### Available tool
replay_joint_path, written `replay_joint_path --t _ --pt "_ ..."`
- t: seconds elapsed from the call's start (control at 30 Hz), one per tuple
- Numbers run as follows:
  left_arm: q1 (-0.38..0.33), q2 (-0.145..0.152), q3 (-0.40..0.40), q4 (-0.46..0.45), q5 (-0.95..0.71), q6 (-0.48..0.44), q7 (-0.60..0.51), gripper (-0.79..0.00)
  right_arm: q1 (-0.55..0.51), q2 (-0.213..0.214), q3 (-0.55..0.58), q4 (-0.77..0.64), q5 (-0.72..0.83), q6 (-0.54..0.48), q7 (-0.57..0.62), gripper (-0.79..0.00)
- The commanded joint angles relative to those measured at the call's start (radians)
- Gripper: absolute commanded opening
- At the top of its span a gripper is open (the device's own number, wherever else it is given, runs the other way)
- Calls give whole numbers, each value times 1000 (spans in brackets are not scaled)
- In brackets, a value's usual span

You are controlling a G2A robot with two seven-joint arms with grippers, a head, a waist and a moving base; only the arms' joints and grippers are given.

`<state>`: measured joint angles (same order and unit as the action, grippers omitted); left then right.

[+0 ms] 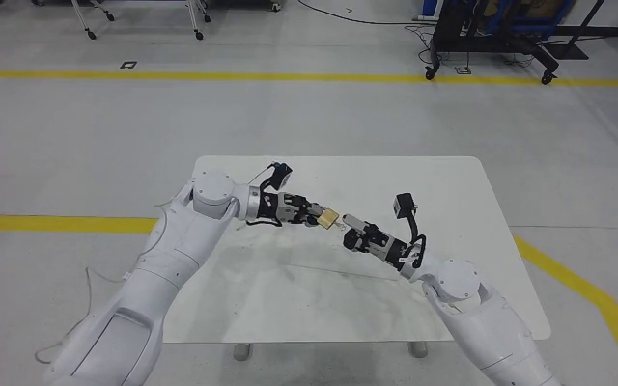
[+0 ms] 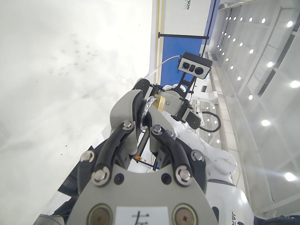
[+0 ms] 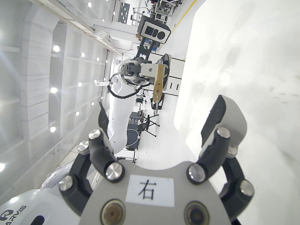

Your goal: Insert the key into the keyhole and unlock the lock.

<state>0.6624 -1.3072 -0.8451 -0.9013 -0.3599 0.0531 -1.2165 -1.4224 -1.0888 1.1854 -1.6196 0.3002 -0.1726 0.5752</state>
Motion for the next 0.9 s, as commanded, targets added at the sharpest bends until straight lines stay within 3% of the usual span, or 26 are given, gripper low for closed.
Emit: replay_joint_path --t 0.0,0.07,0.1,0.13,0.23,0.5,0.87 --pt "0 -2 -3 8 -16 5 -6 -785 -9 -1 6 -7 20 -24 -7 0" --pt "0 -4 -9 26 -51 25 -25 -785 -26 -1 25 -14 54 -82 -6 0" --pt "-1 -5 -9 36 -69 44 -41 -785 -35 -1 33 -15 67 -106 -6 -157" --pt "-1 -8 -12 52 -100 71 -61 -785 -43 0 42 -17 76 -128 -6 -419" --pt "-8 -17 -11 104 -172 146 -115 -785 -64 3 68 -22 79 -150 -4 -785" --pt "-38 -46 4 205 -274 202 -180 -785 -117 7 121 -79 160 -290 65 -785" --pt "-66 -78 46 264 -280 195 -202 -785 -55 -9 51 -29 120 -279 55 -785"
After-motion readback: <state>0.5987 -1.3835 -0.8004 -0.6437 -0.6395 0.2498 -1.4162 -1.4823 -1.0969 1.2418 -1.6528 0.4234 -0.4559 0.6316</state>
